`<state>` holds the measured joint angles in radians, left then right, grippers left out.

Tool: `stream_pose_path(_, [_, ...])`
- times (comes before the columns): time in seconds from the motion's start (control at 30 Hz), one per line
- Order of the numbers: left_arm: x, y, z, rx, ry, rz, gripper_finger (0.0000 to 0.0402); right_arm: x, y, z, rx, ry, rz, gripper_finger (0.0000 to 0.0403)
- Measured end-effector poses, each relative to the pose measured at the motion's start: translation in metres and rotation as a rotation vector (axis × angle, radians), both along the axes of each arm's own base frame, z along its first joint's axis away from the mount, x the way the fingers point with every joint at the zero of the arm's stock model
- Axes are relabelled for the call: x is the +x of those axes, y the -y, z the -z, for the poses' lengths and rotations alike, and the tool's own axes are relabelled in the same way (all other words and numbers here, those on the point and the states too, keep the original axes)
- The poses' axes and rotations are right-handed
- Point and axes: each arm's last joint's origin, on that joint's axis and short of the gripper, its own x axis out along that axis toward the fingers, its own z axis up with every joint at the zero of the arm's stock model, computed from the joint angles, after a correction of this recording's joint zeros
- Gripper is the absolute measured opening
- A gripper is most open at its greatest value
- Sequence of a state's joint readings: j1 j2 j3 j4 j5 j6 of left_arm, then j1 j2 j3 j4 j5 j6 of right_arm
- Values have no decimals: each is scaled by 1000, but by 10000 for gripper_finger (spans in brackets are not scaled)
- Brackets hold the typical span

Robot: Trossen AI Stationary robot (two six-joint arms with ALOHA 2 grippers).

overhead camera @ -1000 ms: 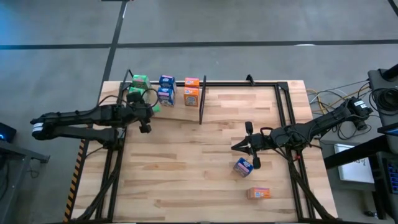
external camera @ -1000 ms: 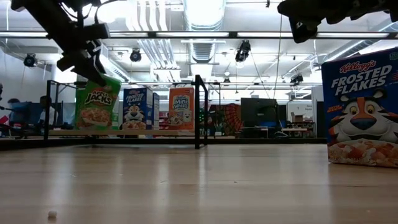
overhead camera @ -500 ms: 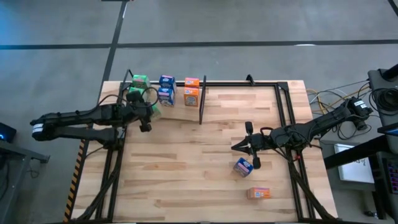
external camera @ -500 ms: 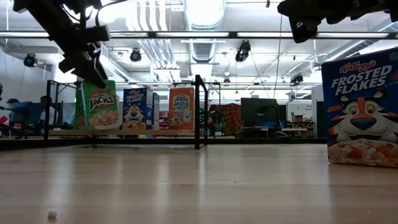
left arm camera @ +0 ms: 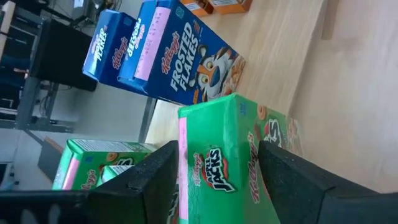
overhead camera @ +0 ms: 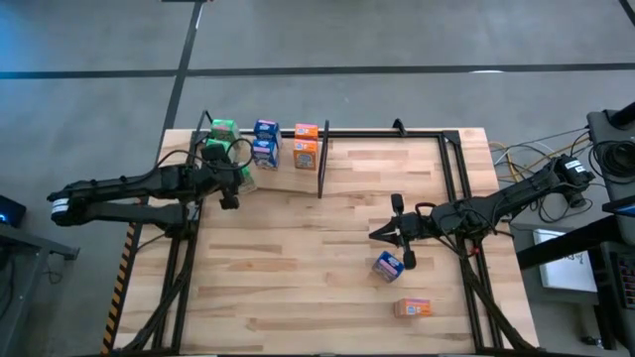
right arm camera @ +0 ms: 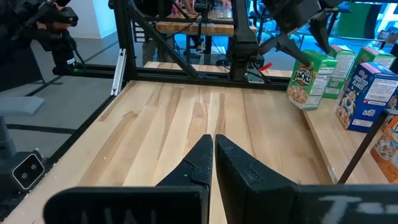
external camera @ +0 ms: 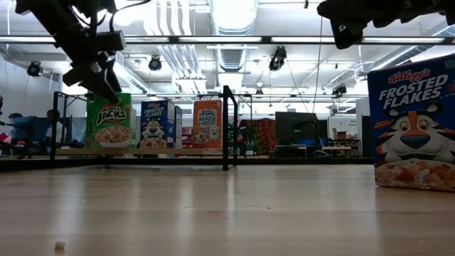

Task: Stack cereal on shelf
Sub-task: Put the green cereal box on the shelf aligned with the green cereal boxes

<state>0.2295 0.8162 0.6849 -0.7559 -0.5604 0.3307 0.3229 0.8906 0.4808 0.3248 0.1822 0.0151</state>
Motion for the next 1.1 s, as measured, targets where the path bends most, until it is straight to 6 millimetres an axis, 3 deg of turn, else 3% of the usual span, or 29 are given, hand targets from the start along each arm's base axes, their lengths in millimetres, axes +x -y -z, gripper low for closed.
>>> stream_pose_path(0.27, [2, -1, 2, 10, -16, -20, 187, 0, 0, 0, -8, 1, -1, 9])
stream_pose_path(0.53, [15, -5, 13, 5, -117, -38, 181, 0, 0, 0, -14, 3, -2, 9])
stream_pose_path(0.87, [19, -6, 7, 9, -111, -41, 180, 0, 0, 0, -15, 3, -2, 9])
stream_pose_path(1.1, [22, -8, 13, 53, -152, -74, 180, 0, 0, 0, -17, 4, -2, 9])
